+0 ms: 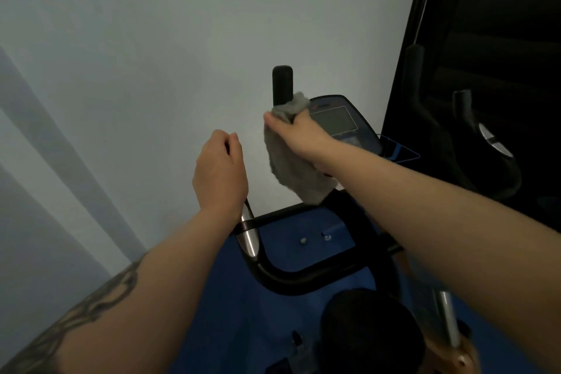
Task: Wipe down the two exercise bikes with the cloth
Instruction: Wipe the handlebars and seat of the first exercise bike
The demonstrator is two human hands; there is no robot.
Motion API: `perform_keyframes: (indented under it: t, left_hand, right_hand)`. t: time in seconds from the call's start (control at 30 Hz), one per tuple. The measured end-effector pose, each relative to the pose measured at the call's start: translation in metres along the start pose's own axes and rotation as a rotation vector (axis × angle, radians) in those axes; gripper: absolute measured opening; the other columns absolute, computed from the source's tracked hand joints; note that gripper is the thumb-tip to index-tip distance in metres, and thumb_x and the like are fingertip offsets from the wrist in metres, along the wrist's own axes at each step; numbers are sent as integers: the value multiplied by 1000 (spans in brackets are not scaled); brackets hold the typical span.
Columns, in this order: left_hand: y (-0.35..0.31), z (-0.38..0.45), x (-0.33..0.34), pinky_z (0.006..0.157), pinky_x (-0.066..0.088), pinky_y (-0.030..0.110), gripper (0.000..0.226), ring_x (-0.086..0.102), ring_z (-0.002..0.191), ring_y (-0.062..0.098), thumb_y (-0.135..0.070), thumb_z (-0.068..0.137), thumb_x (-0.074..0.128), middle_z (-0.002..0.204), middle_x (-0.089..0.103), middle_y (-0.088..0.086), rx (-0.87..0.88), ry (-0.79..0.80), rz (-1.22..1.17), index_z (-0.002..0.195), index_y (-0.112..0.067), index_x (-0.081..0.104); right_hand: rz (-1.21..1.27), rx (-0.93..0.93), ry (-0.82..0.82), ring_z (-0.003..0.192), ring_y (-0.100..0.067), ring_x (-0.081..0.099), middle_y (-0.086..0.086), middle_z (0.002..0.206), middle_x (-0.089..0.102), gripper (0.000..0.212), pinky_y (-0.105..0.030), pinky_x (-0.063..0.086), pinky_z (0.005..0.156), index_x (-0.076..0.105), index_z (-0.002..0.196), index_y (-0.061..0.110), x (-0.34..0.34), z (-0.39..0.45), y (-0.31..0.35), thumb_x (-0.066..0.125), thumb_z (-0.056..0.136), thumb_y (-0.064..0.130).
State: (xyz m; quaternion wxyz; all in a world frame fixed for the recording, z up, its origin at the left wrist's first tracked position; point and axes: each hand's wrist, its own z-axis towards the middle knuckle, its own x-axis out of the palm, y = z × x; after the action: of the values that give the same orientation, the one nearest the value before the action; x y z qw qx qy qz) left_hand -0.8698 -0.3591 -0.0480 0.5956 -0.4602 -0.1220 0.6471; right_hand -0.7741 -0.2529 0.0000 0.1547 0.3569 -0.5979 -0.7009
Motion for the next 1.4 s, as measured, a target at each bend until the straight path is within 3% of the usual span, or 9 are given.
perform_keyframes:
  t: [0.1,0.2,0.4,0.53,0.63,1.1,1.2,1.27,1.4]
  left_hand:
    - [1,1,-1,55,37,34,32,50,64,19,-31,103,38,73,54,3,15,0,-7,82,-11,50]
    - [0,0,-2,58,41,38,31,54,67,23,-32,103,39,75,55,5,9,6,-18,83,-11,51]
    - [-7,-3,-5,50,26,23,21,44,64,7,-33,102,41,106,49,5,-17,36,76,112,-15,45]
    - [-11,-30,-7,68,39,33,53,51,85,22,-16,100,47,139,32,16,-129,163,65,146,-17,19]
    - [-10,-54,-10,77,36,36,70,50,101,26,-16,102,43,150,26,15,-210,187,-17,154,-28,-3]
    - [-7,-87,-17,88,51,55,56,58,100,36,-16,99,44,135,42,16,-295,189,-228,149,-17,18]
    - [-7,-90,-14,85,51,54,56,58,96,34,-18,100,43,134,42,14,-277,168,-188,150,-17,18]
    - [-7,-89,-14,81,52,55,54,60,93,35,-19,100,42,132,43,14,-274,164,-160,148,-17,20]
    - [-8,-90,-16,82,52,56,51,60,94,37,-20,100,41,132,46,18,-280,174,-184,147,-18,22]
  right_hand:
    - [-52,-46,-105,115,-30,57,-15,129,55,74,-47,44,103,7,150,15,14,8,-3,52,98,41]
    - [-302,29,60,126,-34,49,-18,142,46,81,-39,40,101,3,153,11,5,-4,-22,48,97,47]
    - [-493,59,264,107,-24,56,-6,122,58,65,-35,45,90,57,129,14,-23,-46,-41,52,88,64]
    - [-623,0,139,106,-29,59,-12,117,63,69,-44,48,93,62,121,13,-17,-57,-33,37,91,70]
    - [-483,-36,110,105,-23,60,-6,119,64,51,-45,49,94,54,128,21,-33,-82,-53,51,92,57]
    - [-416,-155,-14,96,-23,58,-3,103,58,14,-43,47,87,49,111,27,-51,-160,-101,42,99,27]
    - [-878,-251,33,120,-19,53,-2,123,59,42,-40,12,121,37,141,18,-70,-161,-107,39,100,27]
    - [-1148,-274,38,115,-15,57,4,110,62,39,-35,-16,119,37,138,17,-85,-156,-104,37,100,27]
    - [-1199,-225,-7,98,-14,62,10,83,56,20,-40,-20,117,48,107,22,-96,-160,-101,32,98,30]
